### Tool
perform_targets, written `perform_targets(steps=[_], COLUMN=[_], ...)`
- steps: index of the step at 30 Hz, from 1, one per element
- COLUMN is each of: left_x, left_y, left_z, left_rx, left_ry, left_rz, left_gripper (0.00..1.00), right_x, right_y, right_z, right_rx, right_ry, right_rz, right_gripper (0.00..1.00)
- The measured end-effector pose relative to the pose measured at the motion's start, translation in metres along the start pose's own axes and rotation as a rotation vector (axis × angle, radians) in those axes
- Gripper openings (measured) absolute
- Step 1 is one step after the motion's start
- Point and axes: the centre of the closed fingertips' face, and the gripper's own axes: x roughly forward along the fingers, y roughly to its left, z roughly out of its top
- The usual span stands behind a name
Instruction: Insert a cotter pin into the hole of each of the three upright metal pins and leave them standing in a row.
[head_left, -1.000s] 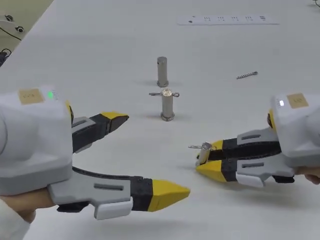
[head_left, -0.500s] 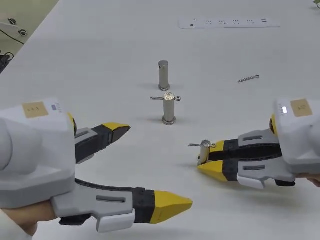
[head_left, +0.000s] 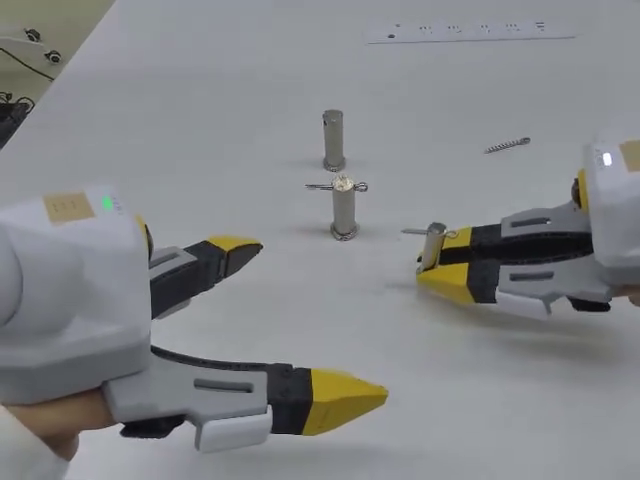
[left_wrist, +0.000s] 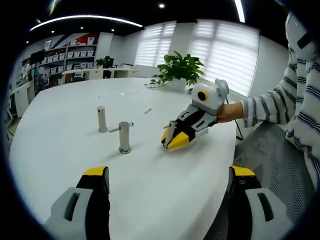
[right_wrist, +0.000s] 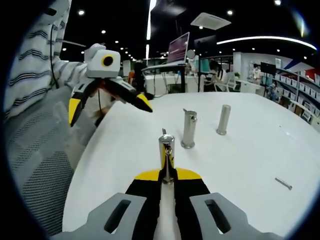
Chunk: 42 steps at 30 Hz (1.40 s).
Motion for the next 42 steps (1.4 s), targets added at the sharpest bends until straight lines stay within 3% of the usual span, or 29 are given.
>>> perform_targets(steps=[7, 11, 16, 32, 42], left_x=[-0.001, -0.001, -0.003, -0.007, -0.006], left_y=[-0.001, -0.001, 0.002, 0.012, 0.014], left_z=[-0.004, 0.001, 0.002, 0.0, -0.002], left_rx=[-0.024, -0.04, -0.046, -0.056, -0.059], left_ry=[0.013, -0.015, -0.016, -0.004, 0.011], left_rz=[0.002, 0.015, 0.033, 0.067, 0.066], left_gripper=[0.99, 0.99, 0.99, 0.99, 0.99], right_x=[0.0, 0.002, 0.007, 0.011, 0.013], right_y=[-0.025, -0.033, -0.04, -0.04, -0.042], right_z=[-0.002, -0.005, -0.005, -0.003, -0.006], right_rx=[-0.008, -0.004, -0.011, -0.03, -0.034], right_ry=[-0.006, -0.005, -0.007, -0.023, -0.021], right_rz=[0.003, 0.011, 0.031, 0.131, 0.143], right_gripper=[0.1, 0.1, 0.1, 0.1, 0.1])
